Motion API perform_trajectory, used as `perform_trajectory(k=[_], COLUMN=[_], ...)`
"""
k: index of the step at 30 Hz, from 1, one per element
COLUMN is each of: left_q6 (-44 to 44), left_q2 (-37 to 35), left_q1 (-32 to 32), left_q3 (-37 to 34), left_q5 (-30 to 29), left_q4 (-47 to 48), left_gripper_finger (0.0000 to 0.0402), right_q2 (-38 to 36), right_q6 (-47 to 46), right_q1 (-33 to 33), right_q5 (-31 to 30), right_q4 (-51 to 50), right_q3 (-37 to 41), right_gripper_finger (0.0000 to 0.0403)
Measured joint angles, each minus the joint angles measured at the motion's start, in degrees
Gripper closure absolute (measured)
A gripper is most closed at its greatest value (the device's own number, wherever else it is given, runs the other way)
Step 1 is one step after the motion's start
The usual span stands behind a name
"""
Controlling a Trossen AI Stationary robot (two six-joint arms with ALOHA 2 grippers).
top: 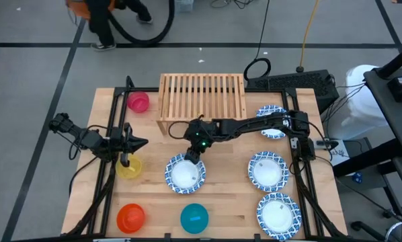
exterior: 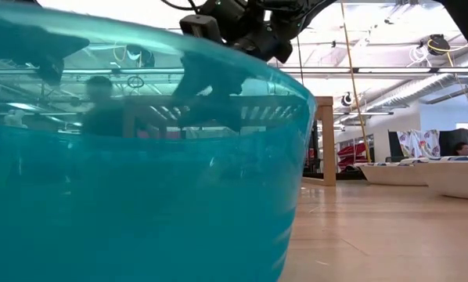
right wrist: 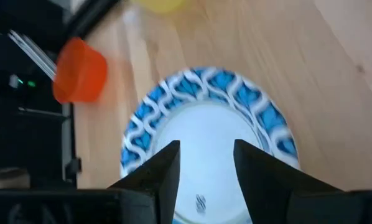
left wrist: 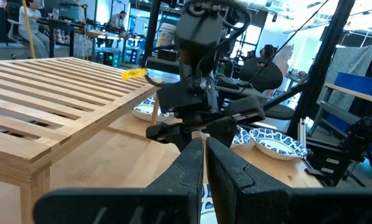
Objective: Place and stack bowls onto a shelf
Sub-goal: Put the white bowl on the shelf
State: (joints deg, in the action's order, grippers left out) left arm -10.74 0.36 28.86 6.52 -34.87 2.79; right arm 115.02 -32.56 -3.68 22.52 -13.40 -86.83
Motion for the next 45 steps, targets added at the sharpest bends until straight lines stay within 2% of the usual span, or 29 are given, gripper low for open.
perform_trajectory(k=[6, 16, 25, 37, 45], left_q6=[0.00, -0.36, -0.96, -1.01, -1.03], left_q2=[0.00, 0.00, 0.00, 0.00, 0.00], left_q1=[0.00, 0.00, 0.00, 0.00, 0.00], left_q3=[0.00, 0.00, 0.00, 0.00, 0.00], left_q5=[0.13, 0.13, 0.13, 0.11, 0.11], left_q4=[0.00, -0.02, -0.02, -0.04, -0.04], left_gripper_finger=[0.0378, 0.0378, 0.0378, 0.0378, 0.0378], right_q2=[0.00, -0.31, -0.63, -0.63, -0.63], right_q6=[0.74, 3.33, 4.58, 6.12, 5.98], right_q1=[-0.16, -1.76, -2.64, -1.77, -0.19], right_q5=[0.06, 2.38, 1.62, 1.54, 1.38], right_q4=[-4.52, -8.66, -12.45, -16.03, -14.63], right_q3=[0.00, 0.00, 0.00, 0.05, 1.71], right_gripper_finger=[0.0277, 0.0277, 0.0277, 0.0277, 0.0277])
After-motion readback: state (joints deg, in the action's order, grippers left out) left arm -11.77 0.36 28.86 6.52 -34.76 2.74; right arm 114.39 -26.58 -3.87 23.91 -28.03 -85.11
